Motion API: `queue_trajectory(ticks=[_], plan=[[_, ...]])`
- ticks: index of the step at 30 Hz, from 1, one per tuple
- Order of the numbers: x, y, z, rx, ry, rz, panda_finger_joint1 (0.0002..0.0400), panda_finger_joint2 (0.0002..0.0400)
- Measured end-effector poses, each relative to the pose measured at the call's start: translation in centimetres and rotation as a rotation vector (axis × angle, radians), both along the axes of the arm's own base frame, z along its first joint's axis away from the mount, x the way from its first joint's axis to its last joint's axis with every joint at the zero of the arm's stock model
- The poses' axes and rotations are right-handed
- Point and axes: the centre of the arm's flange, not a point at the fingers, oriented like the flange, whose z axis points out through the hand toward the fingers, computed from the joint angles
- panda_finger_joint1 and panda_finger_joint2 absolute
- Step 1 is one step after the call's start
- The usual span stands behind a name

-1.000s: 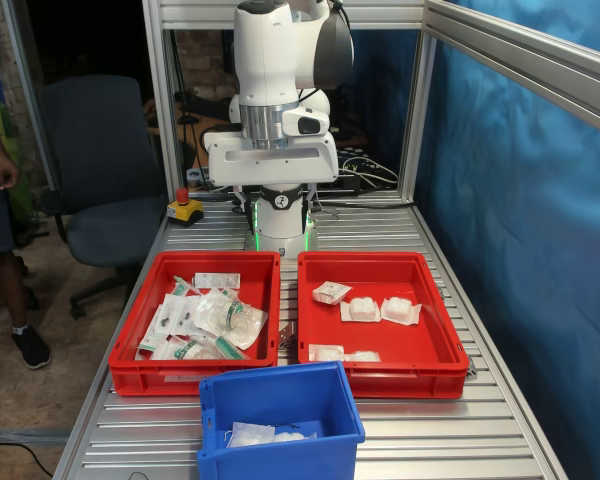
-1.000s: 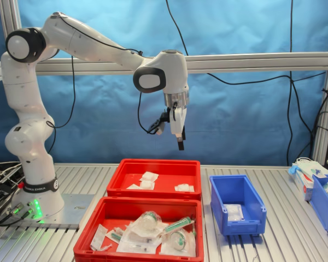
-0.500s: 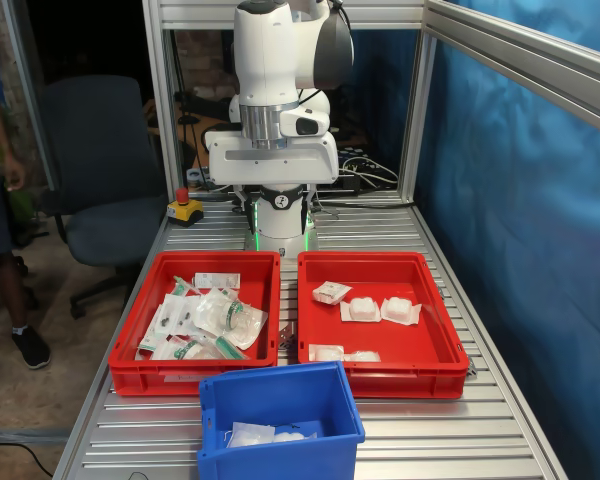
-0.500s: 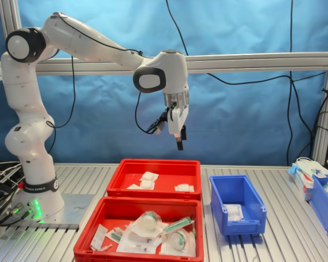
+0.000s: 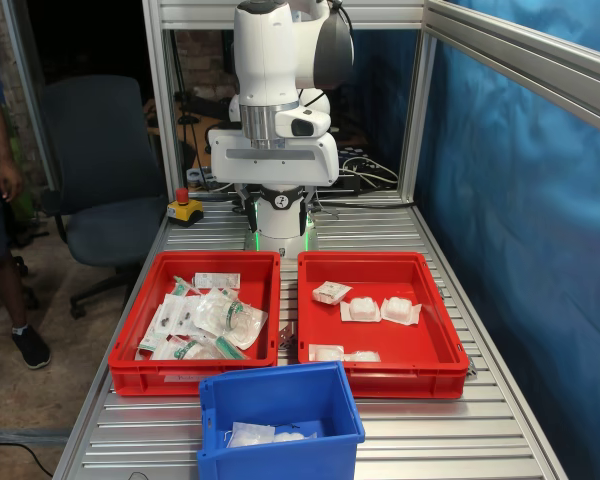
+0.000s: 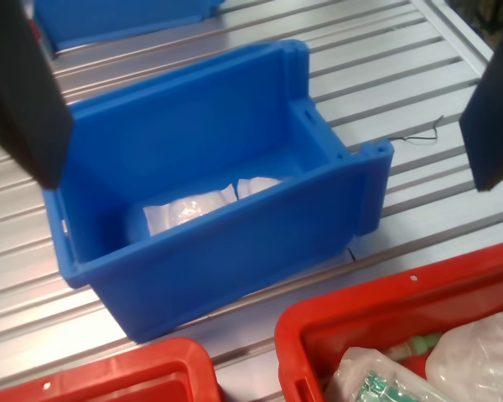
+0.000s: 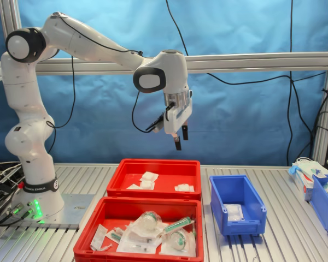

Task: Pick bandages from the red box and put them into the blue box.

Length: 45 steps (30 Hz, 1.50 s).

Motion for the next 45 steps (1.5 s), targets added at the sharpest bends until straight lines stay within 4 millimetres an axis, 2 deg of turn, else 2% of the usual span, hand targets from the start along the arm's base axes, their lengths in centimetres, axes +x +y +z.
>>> queue_trajectory(ticks=[32, 45], plan=[[0.0, 0.0, 0.0, 0.061, 0.015, -0.507, 0.04, 0.04], [0.5, 0.0, 1.3, 0.091, -0.006, -0.685, 0.04, 0.04]])
